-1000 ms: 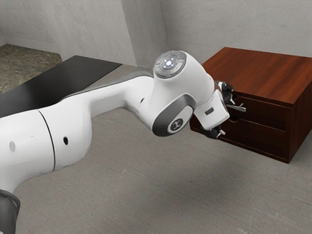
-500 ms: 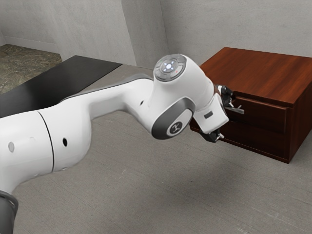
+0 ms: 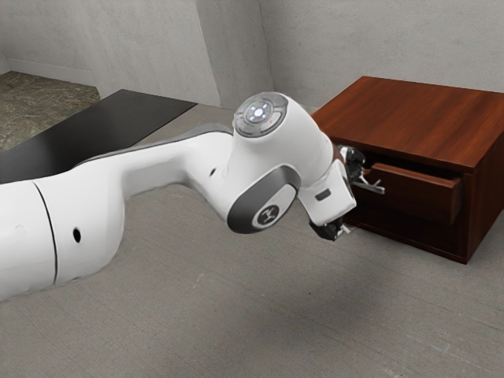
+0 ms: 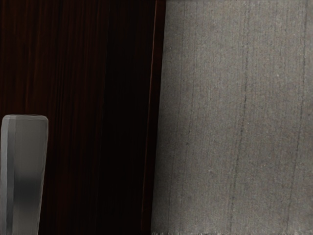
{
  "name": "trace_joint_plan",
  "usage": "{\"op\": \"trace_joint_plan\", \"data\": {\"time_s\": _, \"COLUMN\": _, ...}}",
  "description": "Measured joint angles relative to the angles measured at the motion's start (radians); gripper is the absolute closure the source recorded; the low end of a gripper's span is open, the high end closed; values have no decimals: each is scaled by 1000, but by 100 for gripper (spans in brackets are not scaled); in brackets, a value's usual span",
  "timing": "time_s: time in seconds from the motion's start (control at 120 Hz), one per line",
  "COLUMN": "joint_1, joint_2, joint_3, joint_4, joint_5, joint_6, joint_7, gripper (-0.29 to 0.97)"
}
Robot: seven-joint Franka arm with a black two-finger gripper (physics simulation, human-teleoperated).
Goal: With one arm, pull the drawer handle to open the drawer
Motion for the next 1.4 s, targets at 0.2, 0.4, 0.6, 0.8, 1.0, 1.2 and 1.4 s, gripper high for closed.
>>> {"op": "trace_joint_plan", "data": {"time_s": 0.2, "joint_1": 1, "joint_2": -61, "joint_3": 0, "joint_4": -69, "joint_5": 0, "joint_6": 1, "joint_7": 0, "gripper": 3}}
{"op": "trace_joint_plan", "data": {"time_s": 0.4, "joint_1": 0, "joint_2": -101, "joint_3": 0, "joint_4": -125, "joint_5": -1, "joint_6": 1, "joint_7": -1, "gripper": 0}}
{"op": "trace_joint_plan", "data": {"time_s": 0.6, "joint_1": -1, "joint_2": -120, "joint_3": 0, "joint_4": -158, "joint_5": -3, "joint_6": 1, "joint_7": -1, "gripper": -1}}
{"op": "trace_joint_plan", "data": {"time_s": 0.8, "joint_1": -3, "joint_2": -156, "joint_3": 0, "joint_4": -201, "joint_5": -3, "joint_6": 2, "joint_7": -2, "gripper": -1}}
{"op": "trace_joint_plan", "data": {"time_s": 1.0, "joint_1": -8, "joint_2": -229, "joint_3": 0, "joint_4": -272, "joint_5": -4, "joint_6": 2, "joint_7": -2, "gripper": 5}}
{"op": "trace_joint_plan", "data": {"time_s": 1.2, "joint_1": -16, "joint_2": -320, "joint_3": 0, "joint_4": -360, "joint_5": -5, "joint_6": 2, "joint_7": -2, "gripper": 8}}
{"op": "trace_joint_plan", "data": {"time_s": 1.4, "joint_1": -4, "joint_2": -414, "joint_3": 0, "joint_4": -398, "joint_5": -7, "joint_6": 0, "joint_7": -2, "gripper": 5}}
